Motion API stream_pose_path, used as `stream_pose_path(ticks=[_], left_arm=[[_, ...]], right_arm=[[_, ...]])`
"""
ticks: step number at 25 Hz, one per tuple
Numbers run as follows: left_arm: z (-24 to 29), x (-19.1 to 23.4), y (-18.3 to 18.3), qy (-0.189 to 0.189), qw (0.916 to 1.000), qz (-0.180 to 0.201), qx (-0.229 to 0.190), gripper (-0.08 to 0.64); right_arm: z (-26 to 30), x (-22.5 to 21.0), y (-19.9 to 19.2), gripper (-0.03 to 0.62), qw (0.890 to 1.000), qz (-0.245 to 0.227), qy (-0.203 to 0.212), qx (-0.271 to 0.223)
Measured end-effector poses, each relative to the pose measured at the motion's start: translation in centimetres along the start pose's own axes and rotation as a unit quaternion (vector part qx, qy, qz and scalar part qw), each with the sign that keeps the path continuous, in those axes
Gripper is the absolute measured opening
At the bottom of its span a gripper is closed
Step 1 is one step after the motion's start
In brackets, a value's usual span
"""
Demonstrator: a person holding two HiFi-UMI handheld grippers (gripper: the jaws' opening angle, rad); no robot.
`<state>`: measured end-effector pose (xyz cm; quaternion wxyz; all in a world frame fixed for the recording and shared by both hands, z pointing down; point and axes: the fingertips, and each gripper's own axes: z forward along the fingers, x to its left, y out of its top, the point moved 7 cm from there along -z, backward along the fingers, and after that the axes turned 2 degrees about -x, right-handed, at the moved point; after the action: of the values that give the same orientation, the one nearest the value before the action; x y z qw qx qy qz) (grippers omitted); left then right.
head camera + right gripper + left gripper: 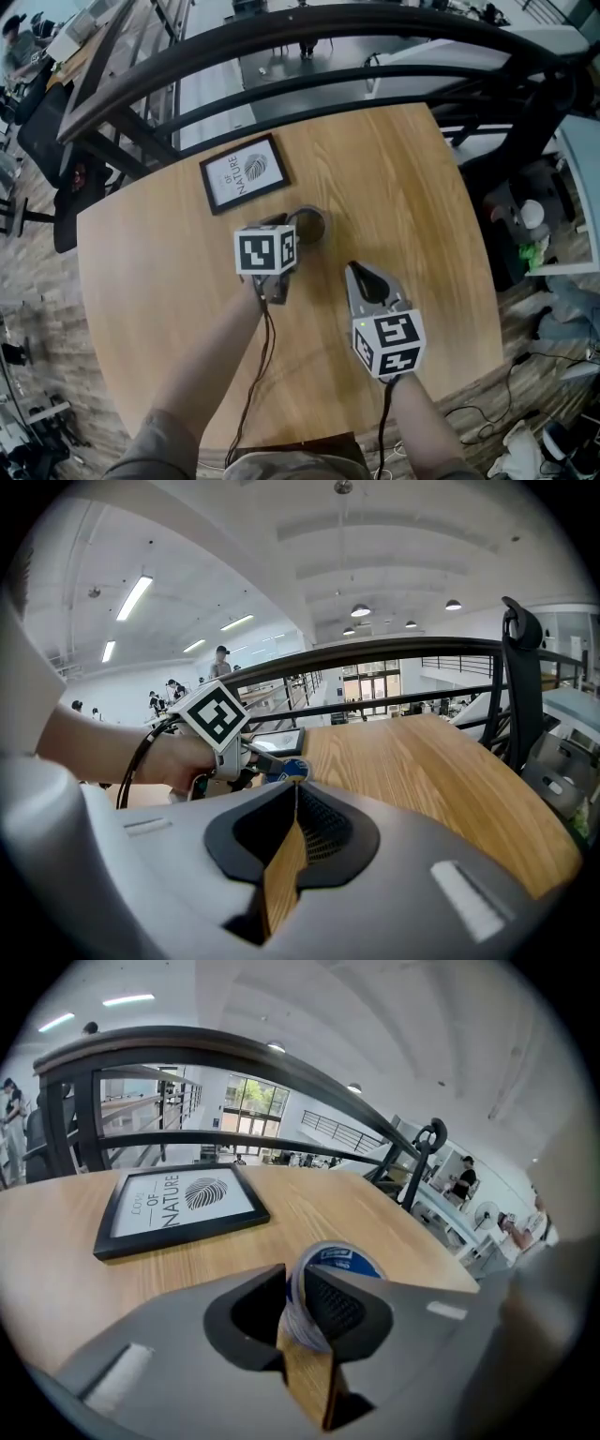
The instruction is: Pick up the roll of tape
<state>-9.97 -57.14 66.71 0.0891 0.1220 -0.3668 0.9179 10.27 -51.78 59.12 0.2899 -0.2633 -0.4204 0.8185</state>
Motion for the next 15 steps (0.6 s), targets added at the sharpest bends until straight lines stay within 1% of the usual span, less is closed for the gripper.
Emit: stream_pose_path(ticks=[2, 6, 8, 12, 15], left_arm=[[-0.7, 0.0, -0.3, 0.008, 0.9999, 0.011, -0.003, 0.054], [-3.3, 0.0, -0.1, 0.011, 0.9995, -0.010, -0.028, 0.052], [-5.0, -0.1, 0.6, 0.009, 0.9990, -0.006, -0.044, 0.053], [-9.3, -1.2, 2.7, -0.004, 0.9965, 0.027, -0.080, 0.055], [-13.4, -2.4, 4.4, -0.013, 0.9916, 0.058, -0.115, 0.055]], right_arm=[[-0.5, 0.2, 0.1, 0.018, 1.000, 0.000, 0.000, -0.002], [-1.9, 0.8, 1.0, 0.018, 1.000, -0.007, 0.001, -0.009], [-2.6, 1.4, 1.7, 0.018, 1.000, -0.008, -0.001, -0.015], [-4.7, 2.9, 3.5, 0.018, 0.999, -0.019, -0.013, -0.037], [-7.1, 4.5, 5.6, 0.018, 0.998, -0.006, -0.008, -0.066]])
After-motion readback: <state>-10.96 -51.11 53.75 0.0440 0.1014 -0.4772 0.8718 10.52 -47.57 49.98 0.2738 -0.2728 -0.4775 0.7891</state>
